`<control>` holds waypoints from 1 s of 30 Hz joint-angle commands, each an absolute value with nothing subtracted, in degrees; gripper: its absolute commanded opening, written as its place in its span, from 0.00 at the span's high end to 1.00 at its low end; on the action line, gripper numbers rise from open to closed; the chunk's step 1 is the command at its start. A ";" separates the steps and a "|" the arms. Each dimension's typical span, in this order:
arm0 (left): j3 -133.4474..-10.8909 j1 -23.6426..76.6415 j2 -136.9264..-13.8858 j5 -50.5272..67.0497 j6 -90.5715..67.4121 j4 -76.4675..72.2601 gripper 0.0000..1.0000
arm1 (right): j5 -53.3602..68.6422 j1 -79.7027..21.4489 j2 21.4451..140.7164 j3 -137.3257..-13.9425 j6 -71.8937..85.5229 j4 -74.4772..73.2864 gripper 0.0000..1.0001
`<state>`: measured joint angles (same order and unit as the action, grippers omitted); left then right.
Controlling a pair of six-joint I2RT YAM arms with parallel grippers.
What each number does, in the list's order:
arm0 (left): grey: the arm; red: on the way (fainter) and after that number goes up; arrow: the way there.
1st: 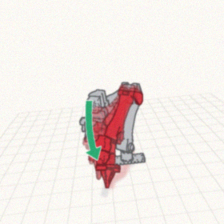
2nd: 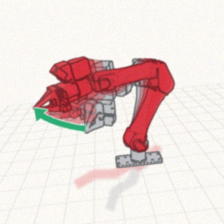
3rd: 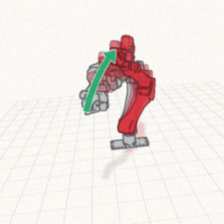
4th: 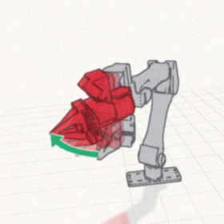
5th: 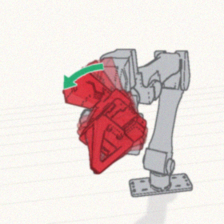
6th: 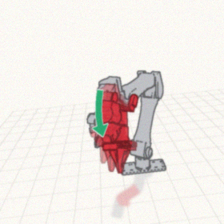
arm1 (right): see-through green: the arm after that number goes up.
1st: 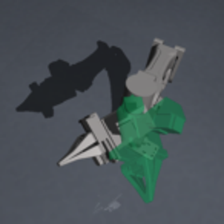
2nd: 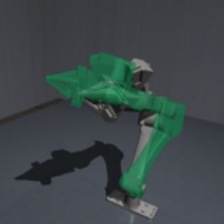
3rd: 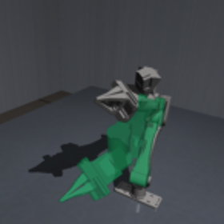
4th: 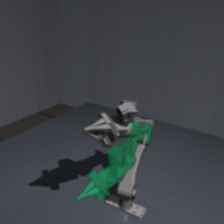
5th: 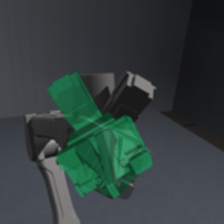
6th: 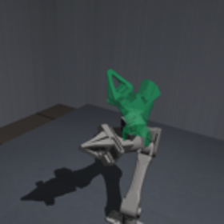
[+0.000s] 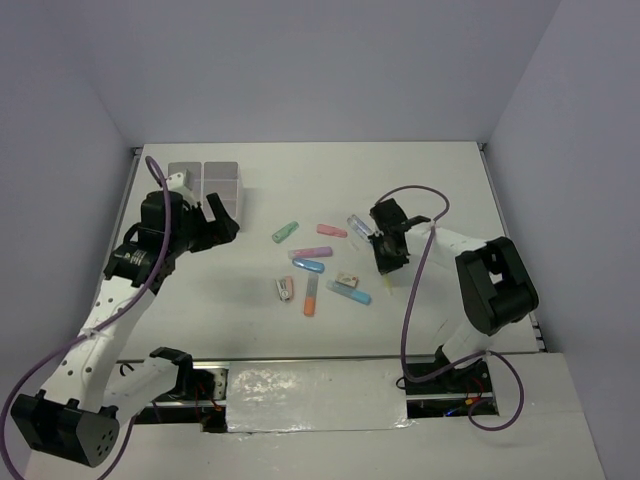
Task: Sort the stationery into containers
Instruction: Pick up the pen from the center of the board, then close the pen cap on the pen.
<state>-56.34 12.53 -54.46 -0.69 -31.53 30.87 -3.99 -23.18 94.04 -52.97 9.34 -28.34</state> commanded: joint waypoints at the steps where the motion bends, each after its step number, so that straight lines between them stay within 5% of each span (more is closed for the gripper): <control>1: -57.12 12.57 -54.49 0.35 -31.73 29.44 0.01 | -1.23 -24.61 91.51 -51.94 9.76 -29.35 1.00; 6: -58.80 13.01 -56.51 1.32 -36.02 27.96 0.01 | -0.53 -24.87 85.54 -54.49 9.14 -33.04 1.00; 11: -63.09 25.20 -62.65 -5.42 -43.32 24.70 0.01 | -0.26 -24.96 76.23 -57.39 9.49 -37.87 1.00; 19: -77.06 44.71 -84.97 -28.35 -60.62 27.85 0.04 | -12.30 -19.08 61.97 -60.55 17.40 -40.78 1.00; 26: -99.44 48.43 -110.34 -31.90 -70.57 39.10 0.07 | -17.04 -14.24 53.63 -57.31 19.95 -41.14 1.00; 30: -109.67 49.66 -119.43 -33.40 -72.42 43.92 0.18 | -15.91 -13.62 48.52 -52.92 20.04 -39.29 1.00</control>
<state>-103.18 48.93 -116.27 -29.58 -68.14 37.98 -14.44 -14.06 51.59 -54.85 18.83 -39.77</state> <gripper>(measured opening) 0.844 0.039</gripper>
